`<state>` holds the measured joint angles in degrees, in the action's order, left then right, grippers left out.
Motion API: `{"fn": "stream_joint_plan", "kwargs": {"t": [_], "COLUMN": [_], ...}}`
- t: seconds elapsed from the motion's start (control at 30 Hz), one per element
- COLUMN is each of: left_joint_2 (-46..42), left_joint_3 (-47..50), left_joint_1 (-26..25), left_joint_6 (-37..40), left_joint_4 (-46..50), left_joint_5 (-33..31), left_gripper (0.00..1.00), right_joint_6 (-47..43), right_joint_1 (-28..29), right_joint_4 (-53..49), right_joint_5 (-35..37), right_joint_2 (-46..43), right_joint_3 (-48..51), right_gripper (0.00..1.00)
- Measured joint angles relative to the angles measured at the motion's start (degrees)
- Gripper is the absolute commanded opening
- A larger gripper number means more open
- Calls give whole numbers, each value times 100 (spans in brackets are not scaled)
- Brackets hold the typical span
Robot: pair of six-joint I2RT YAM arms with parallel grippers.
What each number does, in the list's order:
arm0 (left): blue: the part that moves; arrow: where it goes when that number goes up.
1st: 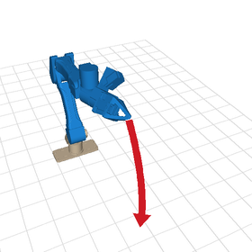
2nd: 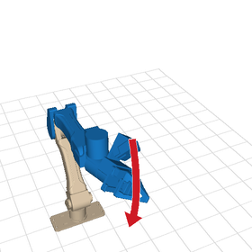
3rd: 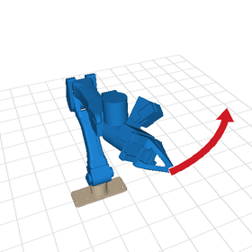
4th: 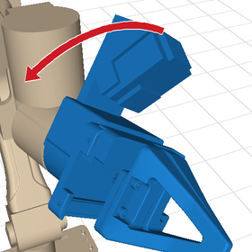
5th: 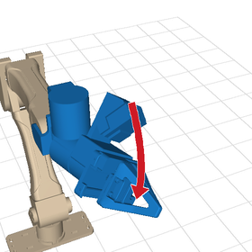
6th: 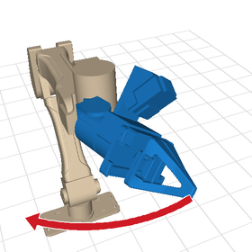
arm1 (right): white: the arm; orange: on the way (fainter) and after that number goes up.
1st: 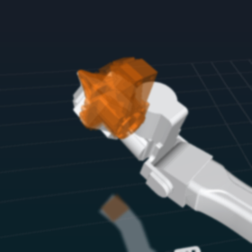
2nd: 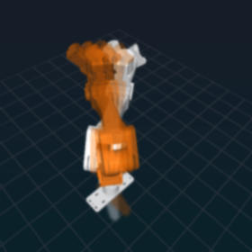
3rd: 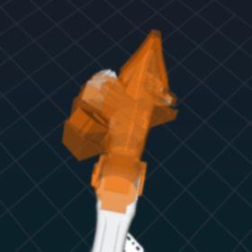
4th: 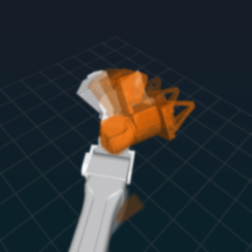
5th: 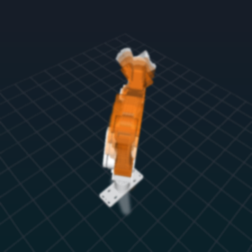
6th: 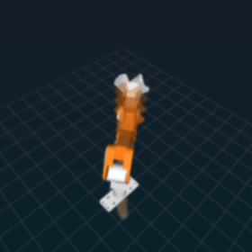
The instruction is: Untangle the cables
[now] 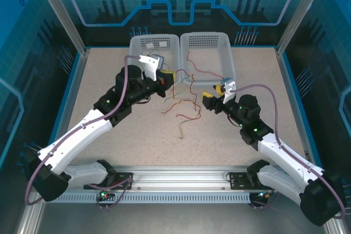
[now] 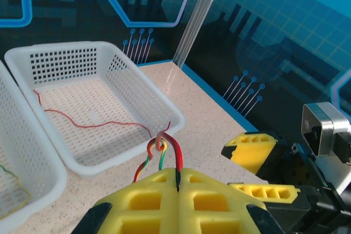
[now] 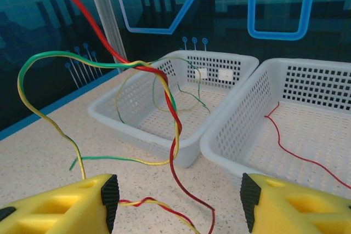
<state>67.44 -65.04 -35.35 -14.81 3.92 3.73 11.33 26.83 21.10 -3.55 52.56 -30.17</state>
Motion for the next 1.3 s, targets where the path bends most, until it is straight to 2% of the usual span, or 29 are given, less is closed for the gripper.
{"fn": "stream_joint_plan", "kwargs": {"t": [0.13, 0.3, 0.47, 0.57, 0.8, 1.07, 1.2, 1.3], "left_joint_2": [7, 20, 20, 63, 105, 107, 107, 107], "left_joint_3": [-33, -11, 149, 219, 264, 367, 420, 492], "left_joint_1": [0, 0, 0, 0, 0, 0, 0, 0], "left_joint_6": [-4, -13, -26, -26, -52, -177, -188, -247], "left_joint_4": [-44, -192, -402, -426, -435, -564, -629, -682], "left_joint_5": [50, 160, 219, 219, 221, 328, 391, 431], "left_gripper": [0, 0, 0, 0, 0, 0, 0, 0], "right_joint_6": [57, 629, 1692, 2393, 3283, 4087, 4234, 4271], "right_joint_1": [-55, -188, -208, -155, 273, 442, 586, 682], "right_joint_4": [57, 487, 975, 1340, 1657, 1808, 1790, 1784], "right_joint_5": [-203, -728, -1635, -1939, -1917, -1320, -994, -811], "right_joint_2": [-164, -68, 820, 1392, 1779, 2188, 2312, 2339], "right_joint_3": [2, 4, -223, -396, -710, -957, -968, -1069], "right_gripper": [64, 62, 58, 58, 65, 64, 64, 61]}}
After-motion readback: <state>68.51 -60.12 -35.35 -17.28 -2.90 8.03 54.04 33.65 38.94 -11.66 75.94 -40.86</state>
